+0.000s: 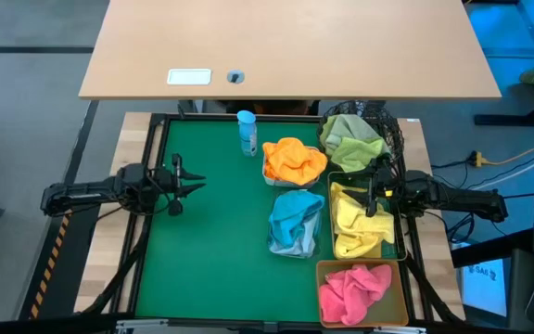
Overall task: Sort microfiber towel by color & place in baskets
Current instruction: Return to Home Position
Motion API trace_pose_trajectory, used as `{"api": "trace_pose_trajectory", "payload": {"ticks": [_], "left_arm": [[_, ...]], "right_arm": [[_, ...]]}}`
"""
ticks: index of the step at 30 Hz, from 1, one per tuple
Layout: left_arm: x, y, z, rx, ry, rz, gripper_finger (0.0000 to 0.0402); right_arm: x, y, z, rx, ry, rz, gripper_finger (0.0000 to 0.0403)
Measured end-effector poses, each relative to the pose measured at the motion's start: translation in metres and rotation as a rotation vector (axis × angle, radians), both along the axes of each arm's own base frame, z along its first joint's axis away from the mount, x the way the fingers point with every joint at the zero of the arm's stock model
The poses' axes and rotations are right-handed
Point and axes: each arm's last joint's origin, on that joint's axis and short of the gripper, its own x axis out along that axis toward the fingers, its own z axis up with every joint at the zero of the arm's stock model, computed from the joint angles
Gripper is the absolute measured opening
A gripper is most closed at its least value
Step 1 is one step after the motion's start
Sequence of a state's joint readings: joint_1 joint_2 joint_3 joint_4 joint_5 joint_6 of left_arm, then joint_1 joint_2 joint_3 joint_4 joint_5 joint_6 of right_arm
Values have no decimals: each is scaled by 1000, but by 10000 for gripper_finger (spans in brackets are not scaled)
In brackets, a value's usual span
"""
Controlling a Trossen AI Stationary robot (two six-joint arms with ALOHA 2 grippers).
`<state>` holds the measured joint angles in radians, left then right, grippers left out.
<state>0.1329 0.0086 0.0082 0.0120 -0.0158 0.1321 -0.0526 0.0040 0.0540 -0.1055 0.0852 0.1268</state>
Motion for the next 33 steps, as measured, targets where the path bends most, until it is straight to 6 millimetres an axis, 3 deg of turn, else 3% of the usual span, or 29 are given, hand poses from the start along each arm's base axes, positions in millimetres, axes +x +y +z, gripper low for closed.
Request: {"api": "trace_pose_trajectory", "payload": {"ticks": [19,33], "left_arm": [[0,0,0,10,2,16,77],[0,1,0,10,2,19,77]], "right_arm": [[0,0,0,-109,15,6,277],[0,0,0,-97,13,5,277]]}}
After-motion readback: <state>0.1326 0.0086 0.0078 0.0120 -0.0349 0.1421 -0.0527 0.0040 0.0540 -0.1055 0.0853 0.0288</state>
